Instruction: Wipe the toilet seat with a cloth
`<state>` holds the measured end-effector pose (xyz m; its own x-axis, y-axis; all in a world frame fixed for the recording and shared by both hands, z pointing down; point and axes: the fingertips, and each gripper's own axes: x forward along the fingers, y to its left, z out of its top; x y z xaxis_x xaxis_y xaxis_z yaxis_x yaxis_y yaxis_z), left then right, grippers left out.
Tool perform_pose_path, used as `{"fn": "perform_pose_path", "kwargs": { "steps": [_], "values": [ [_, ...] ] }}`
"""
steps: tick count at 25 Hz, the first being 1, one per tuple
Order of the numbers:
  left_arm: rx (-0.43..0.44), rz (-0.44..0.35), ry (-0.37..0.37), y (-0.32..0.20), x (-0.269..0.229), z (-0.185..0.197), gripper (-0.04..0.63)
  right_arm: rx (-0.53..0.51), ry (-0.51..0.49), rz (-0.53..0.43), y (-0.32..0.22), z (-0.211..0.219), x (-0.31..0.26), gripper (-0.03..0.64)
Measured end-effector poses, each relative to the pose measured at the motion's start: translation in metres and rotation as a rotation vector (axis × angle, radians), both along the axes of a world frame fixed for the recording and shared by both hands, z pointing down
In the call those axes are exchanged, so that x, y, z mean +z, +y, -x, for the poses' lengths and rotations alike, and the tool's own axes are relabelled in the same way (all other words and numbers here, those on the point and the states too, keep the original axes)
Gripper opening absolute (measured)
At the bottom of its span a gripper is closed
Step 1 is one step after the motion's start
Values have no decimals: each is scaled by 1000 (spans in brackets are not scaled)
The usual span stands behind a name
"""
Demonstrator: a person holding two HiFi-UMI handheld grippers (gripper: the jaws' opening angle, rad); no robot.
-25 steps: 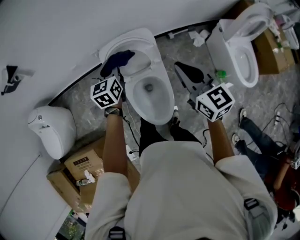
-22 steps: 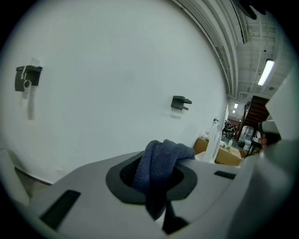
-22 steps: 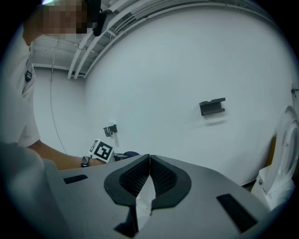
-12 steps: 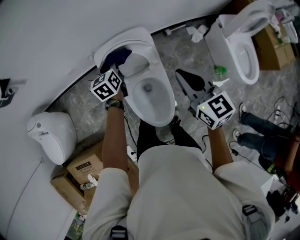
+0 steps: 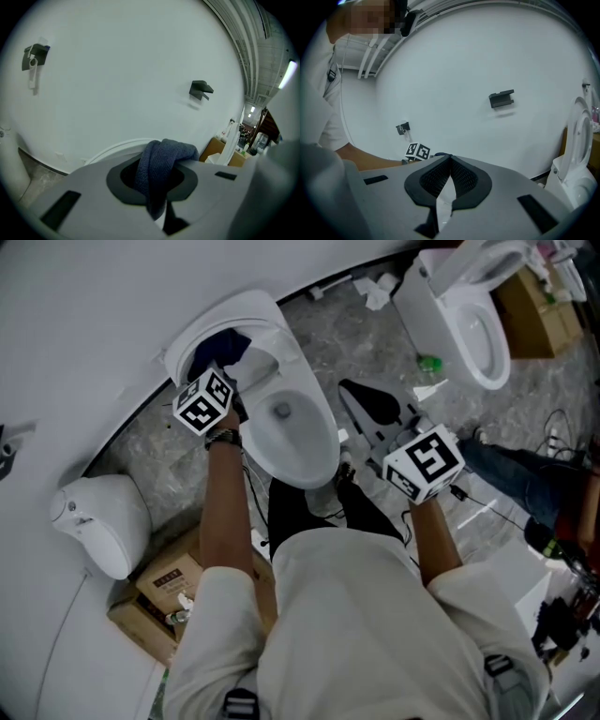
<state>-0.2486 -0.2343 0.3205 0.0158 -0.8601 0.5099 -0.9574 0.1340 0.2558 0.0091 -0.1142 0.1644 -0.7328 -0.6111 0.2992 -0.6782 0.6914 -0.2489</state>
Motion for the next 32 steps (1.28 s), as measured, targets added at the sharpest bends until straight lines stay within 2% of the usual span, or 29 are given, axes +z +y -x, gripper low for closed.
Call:
{"fn": "perform_pose_path", "kwargs": {
  "steps": [7,12,15,19,24,28,32],
  "values": [
    [-20,13,-38,-7,7,-15,37,13,5,15,0,-13,7,28],
    [0,8,-82,-14,10,-31,37,39,5,22,-3,-19,11,28],
    [4,3,-78,-18,14,-45,35,54,4,19,-5,-26,10,28],
    [59,20,-87,-25,35,-72,35,86,2,32,-6,-36,20,28],
    [75,18,-106,-27,48,-85,35,111,5,64,0,-49,34,28],
    [132,70,-90,-27,70,-105,34,130,14,91,4,-61,47,28],
    [122,68,-83,-29,84,-115,34,129,23,108,8,-64,60,28]
  ]
}}
